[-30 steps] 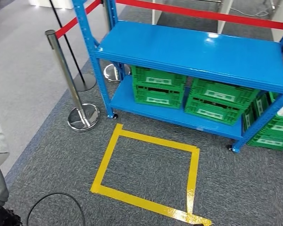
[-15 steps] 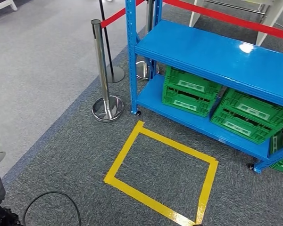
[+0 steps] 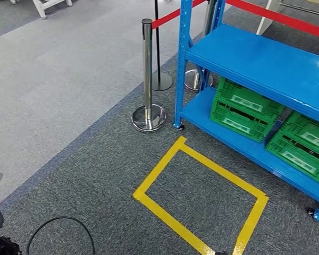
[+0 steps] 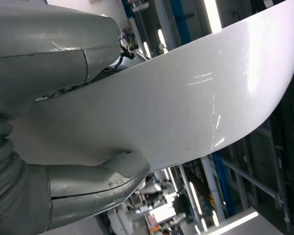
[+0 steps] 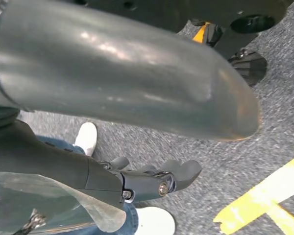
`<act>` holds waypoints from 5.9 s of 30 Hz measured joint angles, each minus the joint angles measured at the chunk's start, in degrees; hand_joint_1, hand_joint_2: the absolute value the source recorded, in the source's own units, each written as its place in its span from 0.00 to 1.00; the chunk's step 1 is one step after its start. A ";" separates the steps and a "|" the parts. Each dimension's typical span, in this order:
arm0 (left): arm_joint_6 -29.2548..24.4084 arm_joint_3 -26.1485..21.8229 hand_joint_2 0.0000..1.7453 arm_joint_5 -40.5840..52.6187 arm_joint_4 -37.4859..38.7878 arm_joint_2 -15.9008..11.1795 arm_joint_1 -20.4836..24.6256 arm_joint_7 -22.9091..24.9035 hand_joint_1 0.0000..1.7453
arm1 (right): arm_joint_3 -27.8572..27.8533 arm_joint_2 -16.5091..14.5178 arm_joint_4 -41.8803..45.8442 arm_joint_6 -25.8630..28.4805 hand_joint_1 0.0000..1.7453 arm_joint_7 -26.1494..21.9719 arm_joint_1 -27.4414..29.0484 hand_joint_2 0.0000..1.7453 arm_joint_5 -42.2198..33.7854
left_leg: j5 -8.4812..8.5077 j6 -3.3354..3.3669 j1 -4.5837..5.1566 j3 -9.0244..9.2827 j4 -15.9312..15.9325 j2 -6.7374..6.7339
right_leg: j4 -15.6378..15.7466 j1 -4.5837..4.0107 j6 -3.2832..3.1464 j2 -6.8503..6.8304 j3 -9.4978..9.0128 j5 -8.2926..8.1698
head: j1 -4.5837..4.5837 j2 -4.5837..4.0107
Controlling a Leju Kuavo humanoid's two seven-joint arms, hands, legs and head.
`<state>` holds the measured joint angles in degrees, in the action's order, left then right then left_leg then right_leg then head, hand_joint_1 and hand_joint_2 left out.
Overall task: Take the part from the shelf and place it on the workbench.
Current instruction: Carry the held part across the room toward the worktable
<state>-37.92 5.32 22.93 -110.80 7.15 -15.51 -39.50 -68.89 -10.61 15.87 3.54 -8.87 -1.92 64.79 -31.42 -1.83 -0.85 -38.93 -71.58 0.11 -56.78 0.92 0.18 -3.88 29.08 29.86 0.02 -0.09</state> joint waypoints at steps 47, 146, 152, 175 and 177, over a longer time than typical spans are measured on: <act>0.00 -0.70 1.00 1.70 0.67 1.38 0.02 0.62 1.00 | -0.28 0.07 -0.09 -0.16 0.00 0.22 0.19 0.00 0.89 | 5.34 4.23 0.99 5.62 13.72 2.43 | -16.37 -0.32 2.11 3.96 8.03 6.88 | -0.82 0.00; -0.01 3.99 1.00 4.66 2.45 -0.60 0.60 4.59 1.00 | -1.02 0.38 -0.51 -1.16 0.00 -0.17 0.49 0.00 2.19 | 4.92 2.07 0.37 5.51 13.23 6.74 | -0.90 0.09 1.35 7.10 1.80 -1.10 | -1.17 0.00; -0.02 3.96 1.00 4.16 2.43 -1.74 0.46 4.58 1.00 | -1.55 0.36 -0.50 -1.15 0.00 -0.31 0.66 0.00 2.25 | -2.46 0.83 0.39 -1.64 -2.26 0.68 | -0.59 -0.06 -0.06 2.31 1.44 -0.85 | -0.44 0.00; -0.02 5.65 1.00 2.88 2.17 -5.28 0.57 3.98 1.00 | -2.54 0.38 -0.50 -1.42 0.00 -0.56 0.40 0.00 2.64 | 4.41 2.62 0.58 5.68 12.95 6.01 | -1.36 0.01 1.82 8.15 2.43 -0.81 | -1.07 0.00; -0.02 5.60 1.00 2.88 1.99 -5.56 0.34 3.95 1.00 | -2.56 0.38 -0.50 -1.42 0.00 -0.55 0.40 0.00 2.68 | 4.42 1.99 0.40 5.46 12.91 6.28 | -1.26 -0.09 1.25 7.02 2.23 -0.94 | -1.06 0.00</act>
<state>-37.94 10.92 25.81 -108.81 1.59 -15.17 -35.54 -71.45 -10.23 15.37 2.11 -9.43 -1.52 67.47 -27.00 0.16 -0.45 -33.48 -58.67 6.39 -58.03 0.84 1.43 3.14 31.31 28.92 -1.04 -0.09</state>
